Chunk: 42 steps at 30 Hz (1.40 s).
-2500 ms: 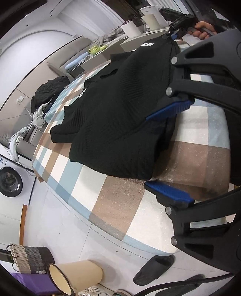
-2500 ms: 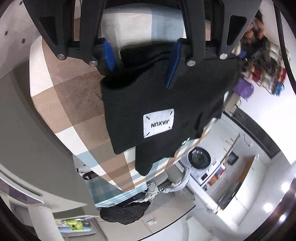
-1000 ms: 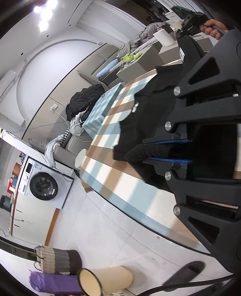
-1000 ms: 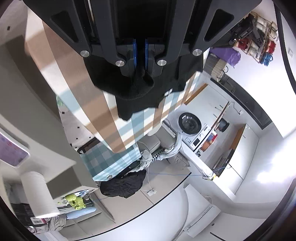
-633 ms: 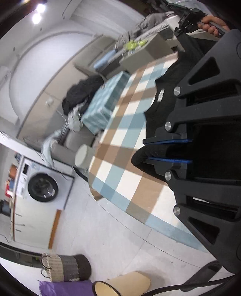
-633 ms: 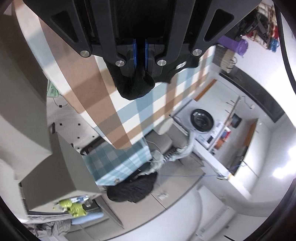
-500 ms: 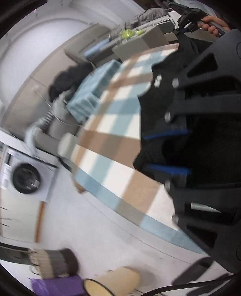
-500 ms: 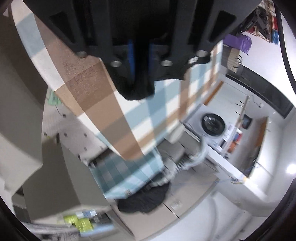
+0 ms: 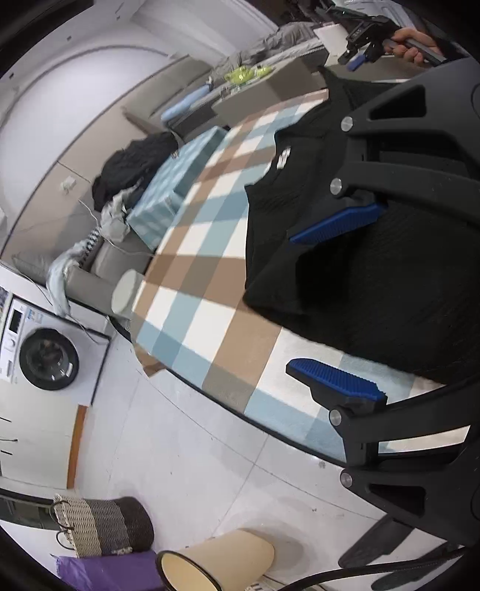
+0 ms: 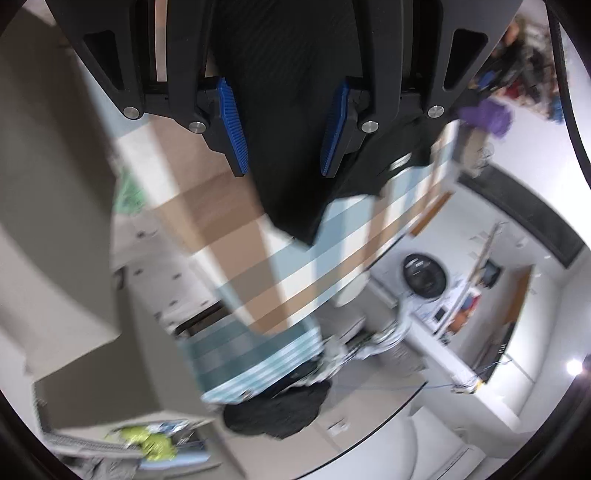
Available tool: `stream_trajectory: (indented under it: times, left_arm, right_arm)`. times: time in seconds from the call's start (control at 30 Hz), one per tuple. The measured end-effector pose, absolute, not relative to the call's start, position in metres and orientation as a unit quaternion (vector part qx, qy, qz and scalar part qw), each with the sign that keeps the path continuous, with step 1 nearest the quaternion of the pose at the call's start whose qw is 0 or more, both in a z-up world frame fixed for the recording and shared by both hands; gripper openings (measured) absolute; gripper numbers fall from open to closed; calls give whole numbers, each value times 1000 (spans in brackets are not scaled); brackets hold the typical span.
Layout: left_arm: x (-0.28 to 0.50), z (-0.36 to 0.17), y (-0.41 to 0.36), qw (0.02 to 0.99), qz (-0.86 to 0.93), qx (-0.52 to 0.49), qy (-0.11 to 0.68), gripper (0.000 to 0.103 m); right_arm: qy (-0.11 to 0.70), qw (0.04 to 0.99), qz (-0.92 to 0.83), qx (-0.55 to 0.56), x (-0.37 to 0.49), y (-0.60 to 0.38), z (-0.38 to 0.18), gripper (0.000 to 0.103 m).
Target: Fold small clothes
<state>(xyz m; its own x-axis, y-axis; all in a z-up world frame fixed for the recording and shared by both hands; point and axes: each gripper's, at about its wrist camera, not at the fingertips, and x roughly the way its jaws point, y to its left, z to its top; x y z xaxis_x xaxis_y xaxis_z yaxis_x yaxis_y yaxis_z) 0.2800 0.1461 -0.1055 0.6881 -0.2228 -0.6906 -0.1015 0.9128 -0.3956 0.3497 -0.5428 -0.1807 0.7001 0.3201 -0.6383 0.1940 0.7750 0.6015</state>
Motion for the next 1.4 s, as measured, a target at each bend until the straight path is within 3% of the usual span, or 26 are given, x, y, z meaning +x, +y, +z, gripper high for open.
stream_trajectory:
  times: [0.33,0.47,0.57,0.73,0.93,1.4]
  left_arm:
    - [273,-96,135,898,-47,-189,395,61]
    - [268,-93,133,897,-53,-179,402,62]
    - [264,-91,134,898,-52,-168,403,65]
    - [274,-103,132,895,-41,-151,418,65]
    - [275,-126,126,881,-47,-156,444,65]
    - [195,-139,113,877,-41,-116,465,65]
  right_arm:
    - [424,824,117,358,411,-472,-204,42]
    - [400,818,68,409,453,-482,-212,42]
    - [405,833,29,377,463,-489,-201,42]
    - [399,870,22,288,437,-490,-175,45]
    - [436,870,7,228,389,-505,-185,46]
    - [458,859,20,227,286,-498,-211,45]
